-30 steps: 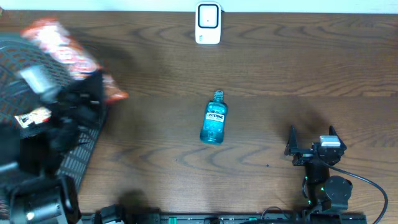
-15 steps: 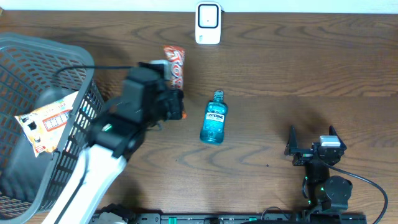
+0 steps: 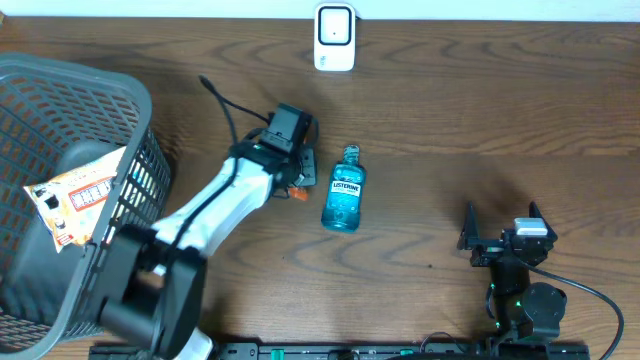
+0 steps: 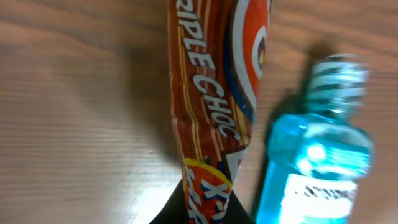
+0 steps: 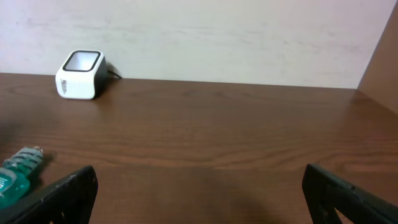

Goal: Scan the item barcode
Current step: 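Place the chocolate bar on the table left of the bottle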

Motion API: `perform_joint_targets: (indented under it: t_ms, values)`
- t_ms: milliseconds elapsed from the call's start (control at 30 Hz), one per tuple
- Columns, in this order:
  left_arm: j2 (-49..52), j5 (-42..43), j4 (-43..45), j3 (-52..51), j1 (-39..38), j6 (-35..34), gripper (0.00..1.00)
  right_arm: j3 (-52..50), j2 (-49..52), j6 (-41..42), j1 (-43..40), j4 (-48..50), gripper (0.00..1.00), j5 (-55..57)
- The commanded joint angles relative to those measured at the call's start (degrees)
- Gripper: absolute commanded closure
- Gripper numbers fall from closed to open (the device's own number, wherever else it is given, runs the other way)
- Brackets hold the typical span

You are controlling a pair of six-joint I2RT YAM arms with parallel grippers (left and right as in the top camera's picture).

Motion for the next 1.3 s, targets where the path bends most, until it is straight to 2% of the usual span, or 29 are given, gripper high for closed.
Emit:
perform_joint_targets:
  t_ms: [0, 267, 300, 333, 367, 400, 433, 467, 500, 667, 933, 1067, 1167, 1233, 1267]
  values:
    - [3.23, -1.11, 1.11, 0.7, -1.25, -2.8, 0.93, -0.07, -0.31, -0.26, 0.24, -0.17, 0.01, 0.04]
    - [7.3, -1.16, 2.05, 0.7, -3.3, -3.17, 0.92, -0.07, -0.31, -0.26, 0.24, -0.17, 0.01, 0.04]
    - [7.04, -1.22, 1.99, 0.7, -3.43, -3.15, 0.83, -0.07, -0.31, -0.26, 0.24, -0.17, 0.01, 0.04]
    - [6.71, -1.38, 1.92, 0.7, -3.41, -3.13, 0.65, -0.07, -0.31, -0.26, 0.24, -0.17, 0.01, 0.04]
    - [6.19, -1.38, 1.9, 0.7, -3.41, -3.13, 0.52, -0.07, -0.31, -0.26, 0.24, -0.17, 0.01, 0.04]
    - [5.31, -1.4, 1.77, 0.72, -3.39, -3.1, 0.28, -0.07, -0.31, -0.26, 0.24, -0.17, 0.01, 0.04]
    - [4.46, -1.46, 1.66, 0.72, -3.28, -3.08, 0.12, -0.07, -0.31, -0.26, 0.24, -0.17, 0.01, 0.04]
    - [3.17, -1.64, 1.44, 0.76, -3.23, -3.08, 0.04, -0.07, -0.31, -0.26, 0.24, -0.17, 0.01, 0.04]
    - [1.84, -1.88, 1.09, 0.87, -3.23, -3.04, 0.01, -0.07, -0.31, -0.26, 0.24, -0.17, 0.01, 0.04]
    - [-8.15, -3.61, -4.98, 4.39, -3.13, -0.02, 0.0, -0.07, -0.31, -0.26, 0.24, -0.17, 0.01, 0.04]
    - [-25.73, -18.03, -20.26, 17.79, 0.26, 3.41, 0.0, -0.07, -0.31, -0.26, 0.24, -0.17, 0.01, 0.04]
    - [-32.35, -24.65, -24.24, 21.03, 6.73, 3.39, 0.0, -0.07, -0.31, -0.26, 0.24, -0.17, 0.01, 0.04]
    - [-36.57, -26.47, -26.36, 21.03, 15.41, 3.02, 0.0, -0.07, -0.31, -0.26, 0.24, -0.17, 0.01, 0.04]
    - [-37.97, -26.45, -28.89, 21.0, 22.14, -0.26, 0.0, -0.07, -0.31, -0.26, 0.24, -0.17, 0.01, 0.04]
    - [-38.36, -26.45, -31.01, 21.0, 26.4, -4.04, 0.0, -0.07, -0.31, -0.26, 0.24, -0.17, 0.01, 0.04]
